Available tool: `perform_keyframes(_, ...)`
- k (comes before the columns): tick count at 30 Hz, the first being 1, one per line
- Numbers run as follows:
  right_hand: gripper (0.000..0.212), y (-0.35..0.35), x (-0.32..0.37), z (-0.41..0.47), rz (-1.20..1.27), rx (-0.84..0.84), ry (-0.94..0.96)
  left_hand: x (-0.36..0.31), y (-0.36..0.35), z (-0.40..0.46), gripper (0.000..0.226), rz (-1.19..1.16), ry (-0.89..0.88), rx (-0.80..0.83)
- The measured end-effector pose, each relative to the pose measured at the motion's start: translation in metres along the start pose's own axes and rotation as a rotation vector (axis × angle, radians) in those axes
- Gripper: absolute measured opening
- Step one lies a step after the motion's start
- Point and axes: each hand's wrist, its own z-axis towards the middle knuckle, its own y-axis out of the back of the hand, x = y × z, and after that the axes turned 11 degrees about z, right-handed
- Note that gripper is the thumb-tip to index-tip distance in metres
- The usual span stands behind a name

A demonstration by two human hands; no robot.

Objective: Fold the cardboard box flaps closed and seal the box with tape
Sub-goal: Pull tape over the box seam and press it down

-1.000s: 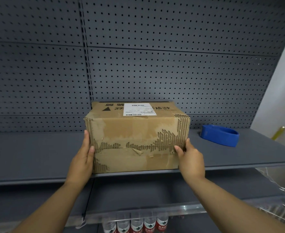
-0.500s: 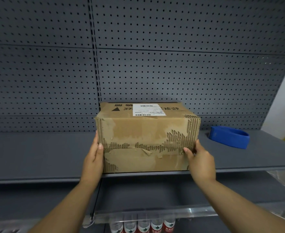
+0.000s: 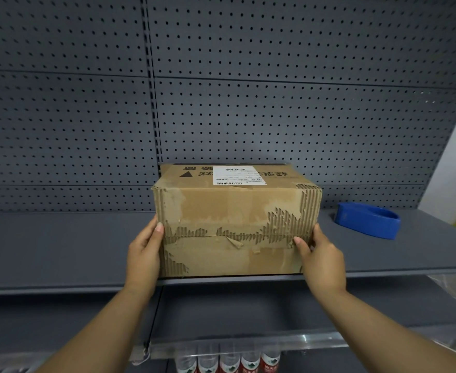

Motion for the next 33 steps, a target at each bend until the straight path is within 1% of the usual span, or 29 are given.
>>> perform_keyframes(5,0.051,-0.001,-0.001,0.000,0.001,-0.001,0.001,-0.002,-0.003,-0.001,0.033,-0.056,0.016,-0.014)
perform_keyframes(11,0.046,-0.001,-0.002,-0.001,0.021,-0.003,-0.002,-0.013,-0.014,-0.008,0.032,-0.198,0.061,-0.069)
perform_keyframes(16,0.049,-0.001,-0.003,-0.002,0.015,-0.001,-0.012,-0.020,-0.022,-0.010,0.038,-0.276,0.109,-0.186)
perform_keyframes(19,0.050,-0.001,-0.003,-0.001,0.011,0.004,-0.013,-0.024,-0.024,-0.011,0.049,-0.224,0.078,-0.208)
perform_keyframes(23,0.052,0.000,-0.002,-0.001,0.019,0.009,-0.011,-0.019,-0.028,-0.012,0.041,-0.037,0.009,-0.197)
perform_keyframes(27,0.055,0.001,-0.003,-0.002,0.027,0.018,-0.012,-0.010,-0.032,-0.013,0.044,0.069,-0.001,-0.180)
perform_keyframes(29,0.057,0.000,-0.004,-0.003,0.037,0.022,-0.014,-0.005,-0.031,-0.013,0.049,0.101,-0.007,-0.159)
perform_keyframes(32,0.057,0.000,-0.003,-0.004,0.098,0.028,-0.014,-0.003,-0.030,-0.012,0.063,0.156,-0.045,-0.104)
perform_keyframes(33,0.056,0.000,-0.002,-0.004,0.127,0.029,-0.024,-0.004,-0.030,-0.012,0.064,0.179,-0.067,-0.089)
